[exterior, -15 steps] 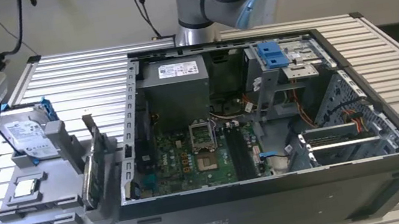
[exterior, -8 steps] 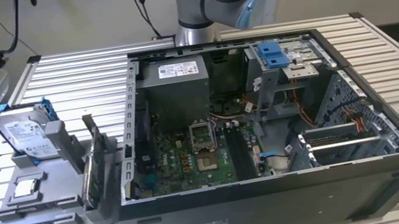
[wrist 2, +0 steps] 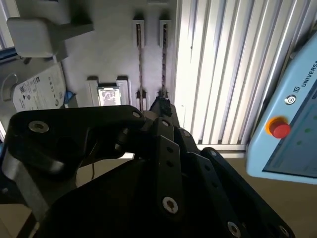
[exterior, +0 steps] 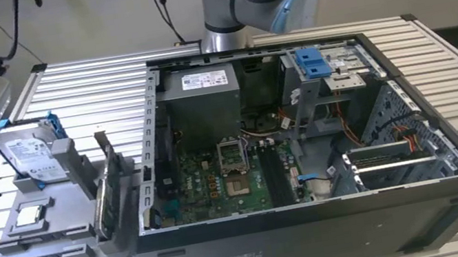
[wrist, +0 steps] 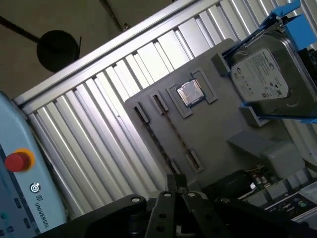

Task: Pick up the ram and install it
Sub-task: 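Pick up the ram and move it above insertion slot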

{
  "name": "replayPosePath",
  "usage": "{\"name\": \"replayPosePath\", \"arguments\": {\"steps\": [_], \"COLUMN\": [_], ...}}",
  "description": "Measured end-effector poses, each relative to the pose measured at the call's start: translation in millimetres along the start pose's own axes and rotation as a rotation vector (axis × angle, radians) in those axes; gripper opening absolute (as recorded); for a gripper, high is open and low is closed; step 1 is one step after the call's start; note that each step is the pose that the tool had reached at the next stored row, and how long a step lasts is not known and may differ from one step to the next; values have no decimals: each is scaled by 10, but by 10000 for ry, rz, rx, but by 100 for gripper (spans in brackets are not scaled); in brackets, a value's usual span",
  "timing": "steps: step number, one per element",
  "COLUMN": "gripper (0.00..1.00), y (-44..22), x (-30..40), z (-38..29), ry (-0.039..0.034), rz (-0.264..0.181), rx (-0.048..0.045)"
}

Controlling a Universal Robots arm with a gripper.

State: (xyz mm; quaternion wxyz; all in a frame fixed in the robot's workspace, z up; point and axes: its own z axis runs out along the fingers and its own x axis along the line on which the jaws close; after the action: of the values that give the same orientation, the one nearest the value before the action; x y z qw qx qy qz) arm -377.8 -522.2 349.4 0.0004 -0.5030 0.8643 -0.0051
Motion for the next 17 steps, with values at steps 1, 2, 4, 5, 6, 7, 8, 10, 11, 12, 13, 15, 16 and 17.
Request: {"name": "replayPosePath", "arguments": {"steps": [1, 2, 4, 5, 6, 7, 8, 10, 11, 12, 13, 15, 16, 17], "gripper": [11, 11, 11, 11, 11, 11, 11, 11, 11, 11, 11, 11, 11, 11], "y": [0, 0, 1, 1, 1, 1, 1, 1, 1, 2, 2, 2, 2, 2], "x": [0, 0, 0, 0, 0, 0, 0, 0, 0, 0, 0, 0, 0, 0], "z": [1, 2, 10, 13, 17, 21, 27, 40, 47, 54, 61, 74, 81, 88], "ry": [1, 1, -5, -7, -9, -11, -14, -19, -21, -24, -30, -39, -42, -44], "rz": [-147, -322, -686, -868, -1047, -1227, -1407, -1767, -1961, -2137, -2284, -2582, -2727, -2867], "rx": [0, 0, 3, 4, 5, 6, 6, 7, 7, 7, 5, 4, 4, 4]}}
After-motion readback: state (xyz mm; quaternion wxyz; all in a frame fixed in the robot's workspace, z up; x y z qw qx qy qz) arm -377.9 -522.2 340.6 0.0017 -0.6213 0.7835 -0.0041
